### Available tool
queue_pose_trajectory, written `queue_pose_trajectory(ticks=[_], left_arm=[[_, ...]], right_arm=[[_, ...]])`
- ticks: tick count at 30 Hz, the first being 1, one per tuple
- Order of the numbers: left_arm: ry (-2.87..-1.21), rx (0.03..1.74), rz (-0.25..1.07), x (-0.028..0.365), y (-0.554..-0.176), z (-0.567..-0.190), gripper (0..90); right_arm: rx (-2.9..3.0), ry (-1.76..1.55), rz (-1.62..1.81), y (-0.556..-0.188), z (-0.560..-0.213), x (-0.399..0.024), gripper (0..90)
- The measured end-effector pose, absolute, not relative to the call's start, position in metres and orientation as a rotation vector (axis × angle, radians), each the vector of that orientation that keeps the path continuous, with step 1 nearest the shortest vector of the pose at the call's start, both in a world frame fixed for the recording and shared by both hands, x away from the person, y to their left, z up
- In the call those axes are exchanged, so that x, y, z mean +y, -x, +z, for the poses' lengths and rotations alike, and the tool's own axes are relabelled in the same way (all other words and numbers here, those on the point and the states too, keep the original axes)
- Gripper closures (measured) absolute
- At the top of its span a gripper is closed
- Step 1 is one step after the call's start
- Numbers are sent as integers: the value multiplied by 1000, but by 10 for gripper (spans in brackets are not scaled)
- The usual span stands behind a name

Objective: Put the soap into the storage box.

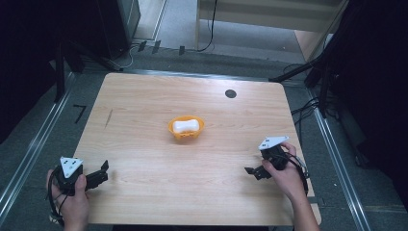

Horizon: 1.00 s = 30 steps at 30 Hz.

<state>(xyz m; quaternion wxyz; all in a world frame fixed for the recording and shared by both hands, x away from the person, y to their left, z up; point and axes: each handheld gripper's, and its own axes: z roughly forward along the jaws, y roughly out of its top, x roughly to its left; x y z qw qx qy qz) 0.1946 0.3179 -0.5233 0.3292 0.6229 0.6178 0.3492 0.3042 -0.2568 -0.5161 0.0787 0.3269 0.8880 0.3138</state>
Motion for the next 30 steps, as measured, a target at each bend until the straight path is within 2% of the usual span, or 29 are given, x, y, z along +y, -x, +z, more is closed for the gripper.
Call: queue_pose_trajectory(ticks=[9,30], left_arm=[[-1623,1623,921,318,-194,-523,21],[-1621,1625,929,317,-194,-523,21]], right_arm=[[2556,-1046,1047,-279,-532,-289,0],[2332,-1245,1212,-224,-545,-356,0]])
